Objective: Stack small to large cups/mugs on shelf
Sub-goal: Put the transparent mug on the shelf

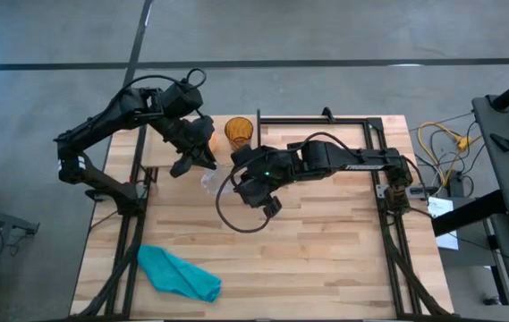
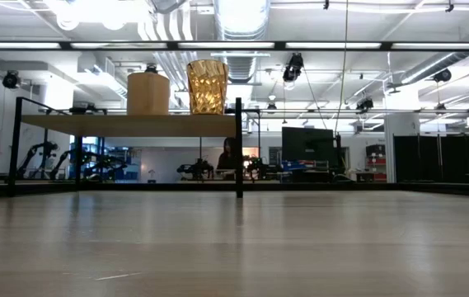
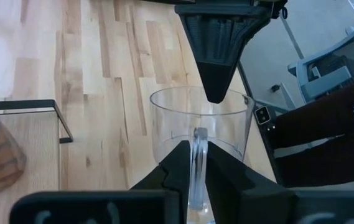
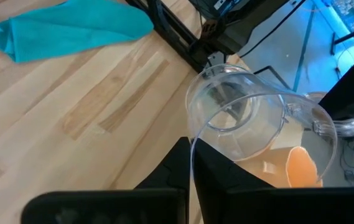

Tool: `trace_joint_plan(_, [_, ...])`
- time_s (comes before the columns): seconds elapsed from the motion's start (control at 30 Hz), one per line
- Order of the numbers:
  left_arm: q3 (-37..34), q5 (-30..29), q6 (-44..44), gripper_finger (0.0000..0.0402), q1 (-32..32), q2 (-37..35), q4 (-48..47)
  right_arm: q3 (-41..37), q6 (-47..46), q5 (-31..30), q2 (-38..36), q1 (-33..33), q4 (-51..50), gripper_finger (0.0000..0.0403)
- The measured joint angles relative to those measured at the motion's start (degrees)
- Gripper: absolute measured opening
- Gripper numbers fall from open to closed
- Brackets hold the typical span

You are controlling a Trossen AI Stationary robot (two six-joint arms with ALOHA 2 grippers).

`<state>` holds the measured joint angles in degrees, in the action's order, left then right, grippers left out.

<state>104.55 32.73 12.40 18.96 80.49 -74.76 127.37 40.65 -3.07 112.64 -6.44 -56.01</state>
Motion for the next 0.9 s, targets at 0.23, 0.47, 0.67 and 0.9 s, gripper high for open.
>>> trace_joint_plan(0.23, [0.0, 0.1, 0.0, 0.0029, 0.0, 0.2, -0.3, 0.0, -0.1, 0.0, 0.0, 0.0, -1.1, 0.0008])
trace_joint_plan(0.47, [0.1, 0.2, 0.0, 0.0029, -0.3, 1.6, -0.2, 0.0, -0.1, 0.1, 0.0, 0.1, -1.0, 0.0008])
trace_joint_plan(0.67, [0.4, 0.2, 0.0, 0.0029, -0.3, 2.6, -0.2, -0.1, -0.1, 0.3, 0.0, 0.1, -1.3, 0.0008])
trace_joint_plan(0.9, [0.5, 0.1, 0.0, 0.0029, -0.3, 1.3, 0.4, -0.5, -0.1, 0.0, 0.0, 0.1, -0.9, 0.0008])
